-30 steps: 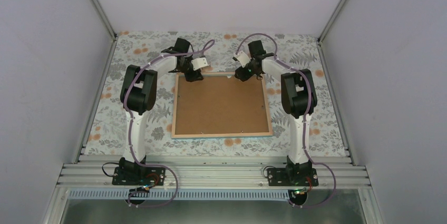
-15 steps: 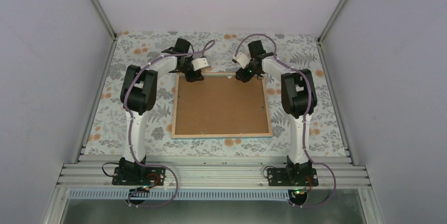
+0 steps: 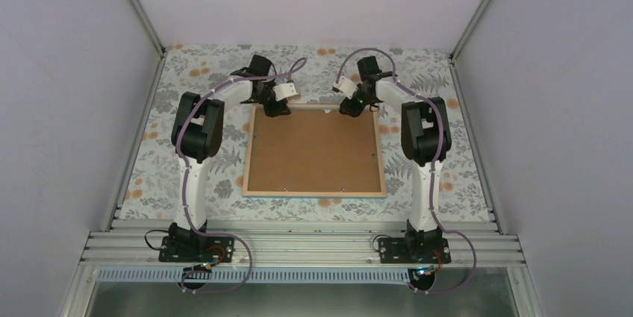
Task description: Put the photo into the frame
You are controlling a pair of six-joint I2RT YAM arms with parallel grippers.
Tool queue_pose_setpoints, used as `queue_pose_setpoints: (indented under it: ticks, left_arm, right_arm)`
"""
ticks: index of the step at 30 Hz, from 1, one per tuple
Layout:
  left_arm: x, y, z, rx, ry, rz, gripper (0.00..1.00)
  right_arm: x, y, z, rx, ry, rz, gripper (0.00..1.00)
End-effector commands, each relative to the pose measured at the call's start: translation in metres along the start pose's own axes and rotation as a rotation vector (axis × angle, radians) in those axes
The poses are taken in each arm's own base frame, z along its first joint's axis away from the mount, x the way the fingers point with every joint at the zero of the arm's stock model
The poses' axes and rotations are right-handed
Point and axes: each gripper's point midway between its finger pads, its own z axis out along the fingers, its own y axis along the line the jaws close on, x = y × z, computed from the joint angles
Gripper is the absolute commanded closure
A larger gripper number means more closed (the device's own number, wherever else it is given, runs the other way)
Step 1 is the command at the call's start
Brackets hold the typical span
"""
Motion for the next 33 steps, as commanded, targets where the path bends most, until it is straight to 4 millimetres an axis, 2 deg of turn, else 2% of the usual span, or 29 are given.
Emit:
queue_pose_setpoints:
  ticks: [1, 5, 13, 19, 24, 30, 33]
  left_arm:
    - [0.023, -0.016, 0.014, 0.058, 0.069, -0.019, 0.54]
    - [0.023, -0.016, 0.014, 0.058, 0.069, -0.02, 0.54]
    - [0.022, -0.014, 0.015, 0.057, 0.064, -0.034, 0.54]
    - [0.024, -0.015, 0.015, 0.057, 0.07, -0.039, 0.54]
    - [0.024, -0.015, 0.015, 0.056, 0.073, -0.04, 0.54]
    - [0.023, -0.013, 0.016, 0.057, 0.073, -0.038, 0.54]
    - [0.022, -0.014, 0.017, 0.06, 0.072, -0.039, 0.54]
  right_arm:
    - [0.057, 0.011, 0.016, -0.086, 0.175, 0.008, 0.61]
    - [0.054, 0.004, 0.015, -0.077, 0.169, -0.011, 0.67]
    - [0.051, 0.003, 0.021, -0.088, 0.149, -0.004, 0.8]
    - [0.055, -0.002, 0.018, -0.024, 0.143, -0.043, 0.87]
    - [0.053, -0.002, 0.004, -0.013, 0.127, -0.106, 0.71]
    - [0.054, -0.014, -0.005, -0.033, 0.133, -0.131, 0.62]
    - [0.054, -0.019, -0.008, -0.011, 0.143, -0.167, 0.48]
